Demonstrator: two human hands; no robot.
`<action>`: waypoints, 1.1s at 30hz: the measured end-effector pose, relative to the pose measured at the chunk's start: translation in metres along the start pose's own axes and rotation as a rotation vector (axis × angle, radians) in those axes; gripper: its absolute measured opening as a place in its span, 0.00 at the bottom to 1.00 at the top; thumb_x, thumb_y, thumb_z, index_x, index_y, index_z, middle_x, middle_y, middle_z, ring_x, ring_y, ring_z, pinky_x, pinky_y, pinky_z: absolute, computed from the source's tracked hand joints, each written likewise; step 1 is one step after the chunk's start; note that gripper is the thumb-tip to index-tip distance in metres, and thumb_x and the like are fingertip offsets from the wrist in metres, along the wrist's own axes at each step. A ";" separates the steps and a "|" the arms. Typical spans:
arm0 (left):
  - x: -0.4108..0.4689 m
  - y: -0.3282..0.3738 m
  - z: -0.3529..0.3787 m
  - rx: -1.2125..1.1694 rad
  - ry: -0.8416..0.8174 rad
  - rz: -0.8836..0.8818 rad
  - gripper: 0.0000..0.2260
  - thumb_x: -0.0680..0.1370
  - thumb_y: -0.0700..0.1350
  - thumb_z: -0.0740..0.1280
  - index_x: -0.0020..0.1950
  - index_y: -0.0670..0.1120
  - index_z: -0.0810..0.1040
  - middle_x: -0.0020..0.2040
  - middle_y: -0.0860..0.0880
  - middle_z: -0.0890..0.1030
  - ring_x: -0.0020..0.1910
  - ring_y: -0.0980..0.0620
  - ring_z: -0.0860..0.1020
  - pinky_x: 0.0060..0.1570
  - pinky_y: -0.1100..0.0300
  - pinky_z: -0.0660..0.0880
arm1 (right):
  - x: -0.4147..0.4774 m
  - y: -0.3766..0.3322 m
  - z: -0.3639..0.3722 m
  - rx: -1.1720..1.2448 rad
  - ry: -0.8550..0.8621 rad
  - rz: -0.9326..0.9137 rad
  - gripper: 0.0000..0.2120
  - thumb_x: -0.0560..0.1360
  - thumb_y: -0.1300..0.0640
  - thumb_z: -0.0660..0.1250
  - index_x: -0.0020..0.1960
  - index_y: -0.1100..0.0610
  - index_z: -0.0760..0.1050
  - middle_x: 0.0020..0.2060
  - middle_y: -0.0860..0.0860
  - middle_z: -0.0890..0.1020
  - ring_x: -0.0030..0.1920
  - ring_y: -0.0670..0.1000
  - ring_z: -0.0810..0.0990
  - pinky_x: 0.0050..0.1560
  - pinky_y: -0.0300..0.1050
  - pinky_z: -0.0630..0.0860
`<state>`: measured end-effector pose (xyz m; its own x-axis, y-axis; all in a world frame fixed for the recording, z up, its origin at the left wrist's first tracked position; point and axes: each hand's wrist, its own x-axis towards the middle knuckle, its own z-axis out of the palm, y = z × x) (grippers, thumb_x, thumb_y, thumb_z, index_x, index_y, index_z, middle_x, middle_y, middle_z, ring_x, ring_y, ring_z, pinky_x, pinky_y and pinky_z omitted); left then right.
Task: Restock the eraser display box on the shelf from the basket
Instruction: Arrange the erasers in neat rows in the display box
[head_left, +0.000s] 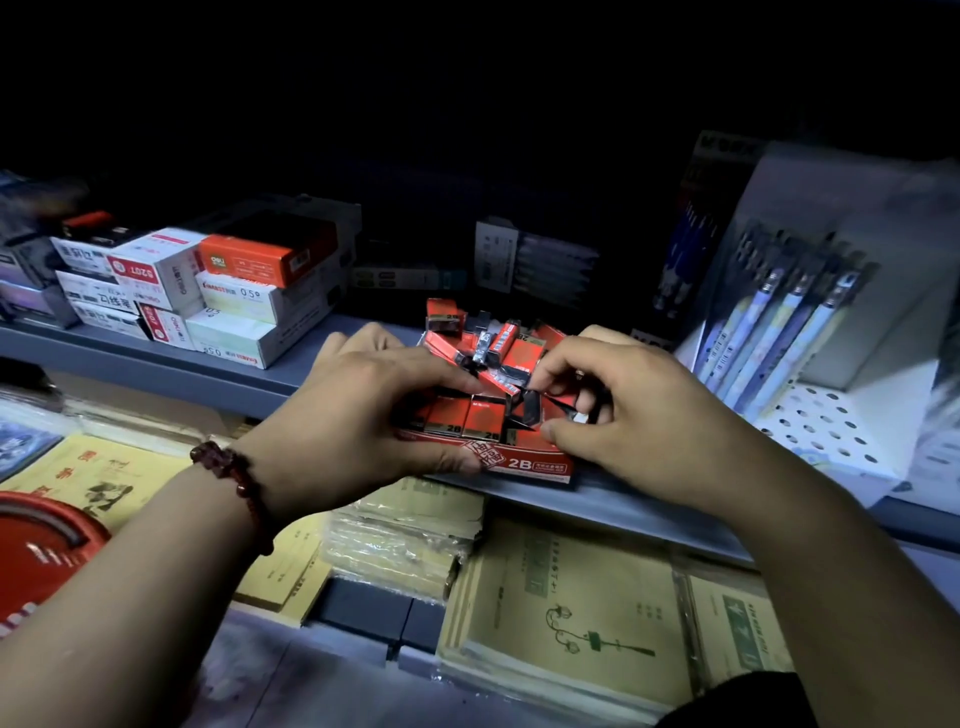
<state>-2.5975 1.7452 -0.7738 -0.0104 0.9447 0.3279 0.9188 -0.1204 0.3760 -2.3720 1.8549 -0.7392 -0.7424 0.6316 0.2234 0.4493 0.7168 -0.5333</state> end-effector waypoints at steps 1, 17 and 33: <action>0.000 0.000 0.000 0.011 0.000 0.000 0.32 0.63 0.78 0.64 0.64 0.68 0.75 0.51 0.66 0.81 0.52 0.58 0.68 0.57 0.55 0.62 | 0.000 0.000 0.000 -0.003 0.001 -0.005 0.12 0.71 0.61 0.76 0.49 0.47 0.79 0.44 0.43 0.75 0.41 0.45 0.75 0.41 0.33 0.71; 0.006 -0.004 -0.002 -0.018 -0.066 0.058 0.31 0.64 0.69 0.72 0.64 0.58 0.80 0.52 0.65 0.78 0.52 0.57 0.67 0.52 0.72 0.64 | 0.005 -0.003 0.007 -0.003 0.040 -0.008 0.09 0.70 0.59 0.76 0.47 0.48 0.82 0.43 0.44 0.77 0.38 0.43 0.76 0.39 0.34 0.73; 0.012 -0.003 0.005 0.029 -0.049 0.122 0.34 0.63 0.74 0.68 0.61 0.55 0.80 0.51 0.62 0.80 0.50 0.57 0.66 0.49 0.74 0.64 | 0.006 -0.009 0.014 0.151 0.144 -0.025 0.10 0.71 0.60 0.75 0.48 0.47 0.83 0.44 0.46 0.78 0.36 0.47 0.77 0.36 0.33 0.70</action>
<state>-2.5984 1.7580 -0.7751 0.1213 0.9374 0.3266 0.9231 -0.2275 0.3100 -2.3873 1.8477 -0.7441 -0.6690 0.6576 0.3464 0.3437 0.6870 -0.6403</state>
